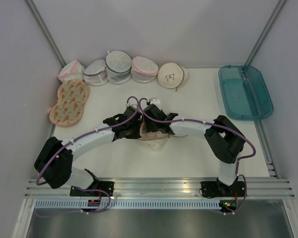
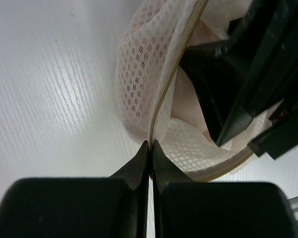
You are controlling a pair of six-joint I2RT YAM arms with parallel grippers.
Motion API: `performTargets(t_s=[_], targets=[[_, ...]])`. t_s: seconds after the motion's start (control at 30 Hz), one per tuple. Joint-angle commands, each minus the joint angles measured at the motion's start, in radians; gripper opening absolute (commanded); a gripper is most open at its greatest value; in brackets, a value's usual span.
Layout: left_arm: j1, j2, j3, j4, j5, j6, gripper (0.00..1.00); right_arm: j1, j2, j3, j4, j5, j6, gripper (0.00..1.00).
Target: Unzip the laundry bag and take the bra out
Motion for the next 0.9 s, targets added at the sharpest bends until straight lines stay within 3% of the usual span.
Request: performTargets(t_s=[0.0,0.47,0.77,0.87], targets=[[0.003,0.005,0.024,0.022,0.008,-0.03,0.02,0.021,-0.081,-0.034,-0.027,-0.048,-0.007,0.6],[0.003,0.007,0.028,0.021,0.009,-0.033,0.02,0.133,-0.207,-0.077,-0.103,-0.047,0.025,0.6],[0.003,-0.006,0.022,0.021,0.011,-0.039,0.02,0.144,-0.09,-0.14,-0.037,-0.016,0.047,0.59],[0.003,-0.018,0.015,0.019,0.008,-0.042,0.02,0.145,-0.044,-0.138,-0.005,-0.008,0.045,0.52]])
